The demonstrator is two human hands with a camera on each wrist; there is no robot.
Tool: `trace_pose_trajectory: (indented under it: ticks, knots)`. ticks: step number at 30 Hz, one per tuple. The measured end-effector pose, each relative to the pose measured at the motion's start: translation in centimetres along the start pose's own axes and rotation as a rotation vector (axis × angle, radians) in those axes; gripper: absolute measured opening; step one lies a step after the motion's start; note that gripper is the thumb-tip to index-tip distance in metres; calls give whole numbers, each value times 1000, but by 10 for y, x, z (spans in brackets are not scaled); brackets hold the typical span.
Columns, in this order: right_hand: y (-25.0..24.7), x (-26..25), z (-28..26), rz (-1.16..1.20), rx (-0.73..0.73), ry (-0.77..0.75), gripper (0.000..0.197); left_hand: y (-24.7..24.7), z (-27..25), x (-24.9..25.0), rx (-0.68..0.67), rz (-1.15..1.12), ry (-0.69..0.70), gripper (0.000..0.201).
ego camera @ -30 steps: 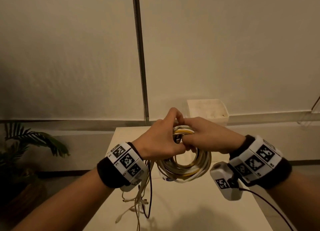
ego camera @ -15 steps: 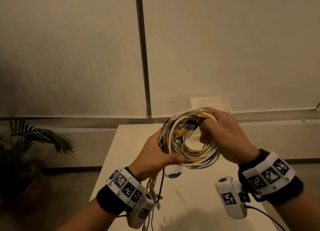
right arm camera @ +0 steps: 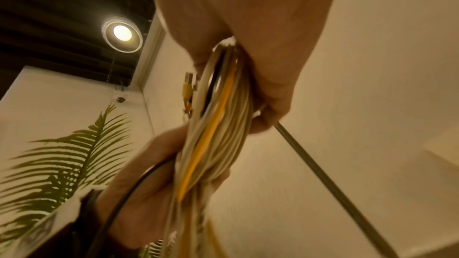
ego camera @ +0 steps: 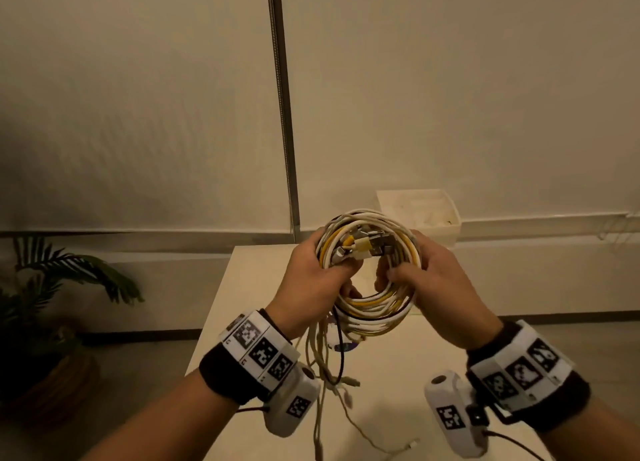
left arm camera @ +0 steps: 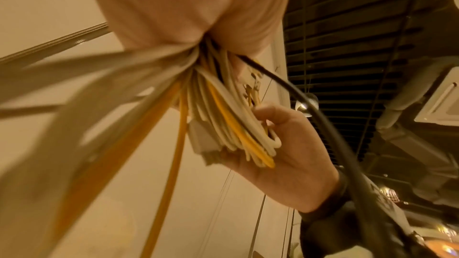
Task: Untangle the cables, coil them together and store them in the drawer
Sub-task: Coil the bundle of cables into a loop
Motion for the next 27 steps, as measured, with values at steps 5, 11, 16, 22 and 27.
trace_pose_trajectory:
  ticks: [5,11,16,22,27]
  knots:
    - [-12,-36,10,-538,-242,-39,94,-2,10,16,-89,402,87,18]
    - [38,-49,29,-1069,-495,-189,86,31,8,34,-258,802,196,26]
    - [46,-38,28,-970,-433,-166,43,30,3,38,-238,838,228,34]
    - [37,-33,26,-840,-352,-168,32,9,4,25,-153,648,39,48]
    - [11,-33,28,-752,-181,-114,14,2,-2,10,-188,390,-70,57]
Point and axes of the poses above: each hand's wrist, its own z-axis towards the middle knuckle, its own y-axis out of the palm, x = y × z, the point moved 10 cm from there along z, towards the middle knuckle, and after that the axes turned 7 degrees about -y, right-handed, at the moved point
